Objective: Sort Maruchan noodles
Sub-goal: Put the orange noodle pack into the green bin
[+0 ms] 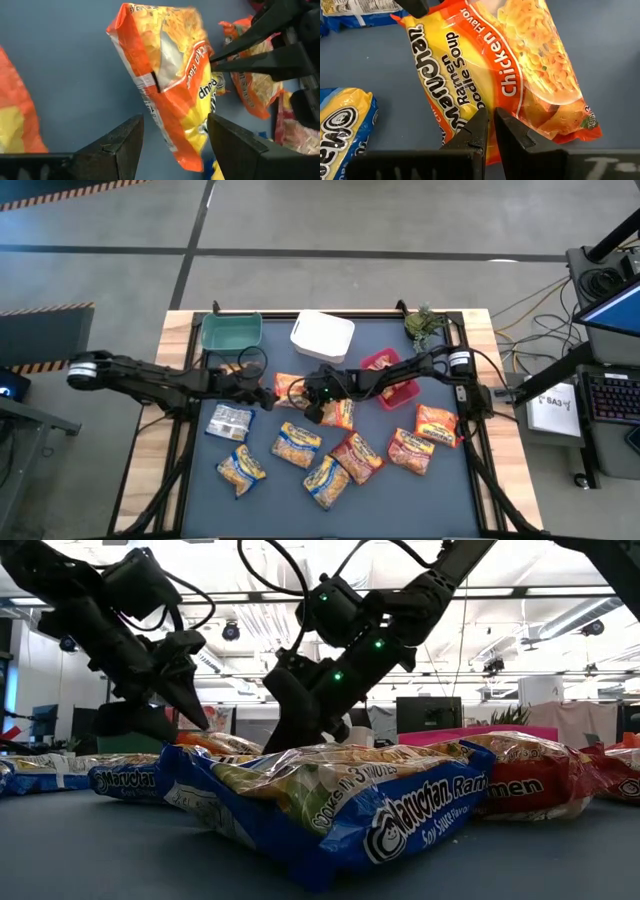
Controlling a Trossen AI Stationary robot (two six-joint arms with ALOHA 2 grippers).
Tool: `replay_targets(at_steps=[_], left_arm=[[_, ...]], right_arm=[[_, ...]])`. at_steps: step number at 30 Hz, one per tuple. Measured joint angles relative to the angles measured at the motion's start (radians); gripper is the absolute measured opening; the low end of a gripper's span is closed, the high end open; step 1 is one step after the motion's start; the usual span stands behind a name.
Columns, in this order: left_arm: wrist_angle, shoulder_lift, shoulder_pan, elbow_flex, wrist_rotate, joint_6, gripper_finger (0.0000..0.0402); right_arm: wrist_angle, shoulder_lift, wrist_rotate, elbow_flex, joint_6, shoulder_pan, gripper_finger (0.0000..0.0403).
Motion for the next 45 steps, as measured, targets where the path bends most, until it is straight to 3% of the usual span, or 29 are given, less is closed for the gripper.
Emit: replay_targets(at_steps=[20, 25, 37, 45], left_arm=[[0.184, 0.144, 0.003, 0.0, -0.066, -0.041, 0.0228], [0.208, 0.155, 0.004, -0.001, -0.082, -0.031, 0.0202], [0.187, 0.15, 0.004, -0.001, -0.108, -0.019, 0.0094], [0.199, 0.129, 0.002, 0.0, -0.08, -0.001, 0.008]], right_arm=[[0.024, 0.004, 0.022, -0.006, -0.018, -0.001, 0.0026], [0.023, 0.004, 0.023, -0.006, -0.018, -0.001, 0.0026], [0.04, 0.004, 0.02, -0.006, -0.029, -0.001, 0.0027], [0.023, -0.04, 0.022, -0.009, -0.013, -0.002, 0.0031]])
